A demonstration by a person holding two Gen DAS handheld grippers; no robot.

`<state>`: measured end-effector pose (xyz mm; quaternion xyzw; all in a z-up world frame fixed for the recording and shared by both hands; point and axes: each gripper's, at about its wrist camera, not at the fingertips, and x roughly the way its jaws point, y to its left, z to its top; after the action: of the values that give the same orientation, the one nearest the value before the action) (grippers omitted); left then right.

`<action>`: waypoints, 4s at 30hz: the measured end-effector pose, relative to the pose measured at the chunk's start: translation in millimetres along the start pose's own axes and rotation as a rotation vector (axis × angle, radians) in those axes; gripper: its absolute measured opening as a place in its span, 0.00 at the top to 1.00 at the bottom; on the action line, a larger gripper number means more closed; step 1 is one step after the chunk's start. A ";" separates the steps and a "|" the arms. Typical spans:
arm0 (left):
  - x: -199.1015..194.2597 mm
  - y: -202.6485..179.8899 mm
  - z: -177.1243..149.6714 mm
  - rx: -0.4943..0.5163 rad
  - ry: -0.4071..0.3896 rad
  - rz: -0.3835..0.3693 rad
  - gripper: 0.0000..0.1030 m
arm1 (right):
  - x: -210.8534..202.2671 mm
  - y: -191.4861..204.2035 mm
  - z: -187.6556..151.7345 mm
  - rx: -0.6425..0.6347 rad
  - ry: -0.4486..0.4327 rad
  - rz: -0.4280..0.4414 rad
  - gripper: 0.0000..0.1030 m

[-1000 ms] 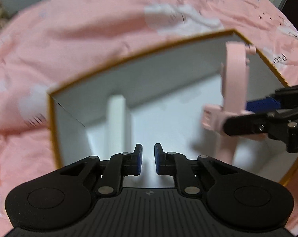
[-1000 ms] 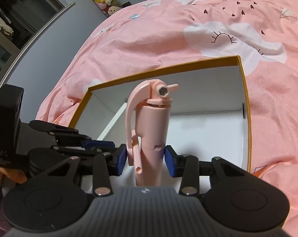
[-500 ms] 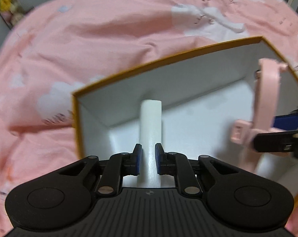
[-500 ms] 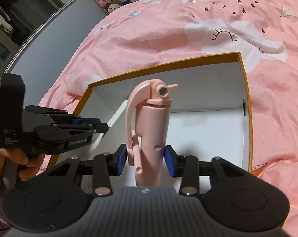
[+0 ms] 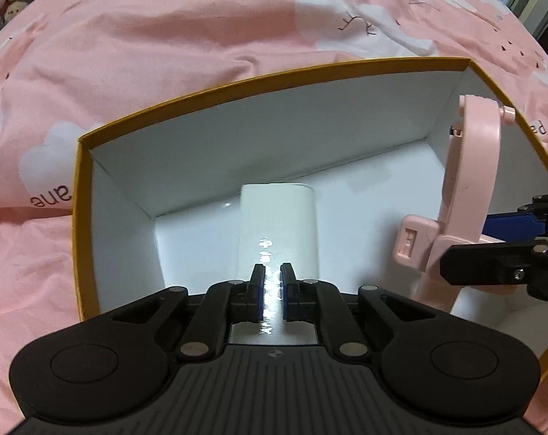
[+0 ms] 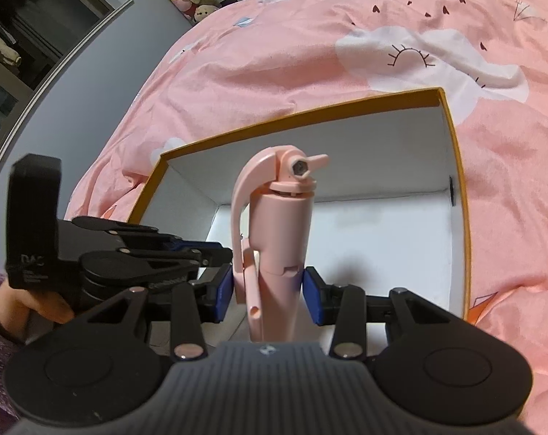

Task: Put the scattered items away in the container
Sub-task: 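Lower the white box into the orange box and open the left tool, then lower the pink toy into the orange box beside the white box, open right tool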

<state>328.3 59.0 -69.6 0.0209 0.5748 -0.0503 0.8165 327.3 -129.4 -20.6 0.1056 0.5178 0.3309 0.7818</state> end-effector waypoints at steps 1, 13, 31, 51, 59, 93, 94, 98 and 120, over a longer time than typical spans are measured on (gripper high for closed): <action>-0.7 1.4 -1.3 -0.003 -0.003 0.006 0.91 | 1.4 0.1 0.3 0.002 0.005 0.000 0.57; -38.7 28.9 -13.9 -0.061 -0.102 -0.024 0.90 | 44.0 -0.9 18.5 0.156 0.141 -0.051 0.57; -58.2 69.9 -36.6 -0.136 -0.191 -0.153 0.90 | 107.1 35.5 24.8 0.154 0.284 -0.164 0.57; -85.6 92.6 -39.2 -0.182 -0.292 -0.153 0.90 | 87.8 54.6 42.5 0.180 0.202 0.067 0.57; -83.8 104.8 -40.4 -0.202 -0.298 -0.151 0.90 | 123.5 64.7 43.0 0.194 0.223 0.119 0.57; -75.5 105.4 -47.1 -0.215 -0.287 -0.133 0.90 | 122.3 71.9 11.9 0.119 0.276 0.067 0.73; -75.0 105.7 -47.0 -0.215 -0.285 -0.132 0.90 | 123.5 71.5 12.1 0.125 0.278 0.068 0.73; -74.9 105.0 -46.9 -0.215 -0.281 -0.130 0.90 | 124.1 75.1 13.6 0.104 0.267 0.053 0.73; -108.5 54.3 -59.7 -0.141 -0.305 -0.091 0.82 | 49.5 92.5 -0.9 -0.114 0.104 -0.063 0.72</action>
<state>241.9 124.7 11.0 -0.0701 0.4467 -0.0494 0.8906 300.9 -28.4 -10.7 0.0271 0.5409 0.3401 0.7688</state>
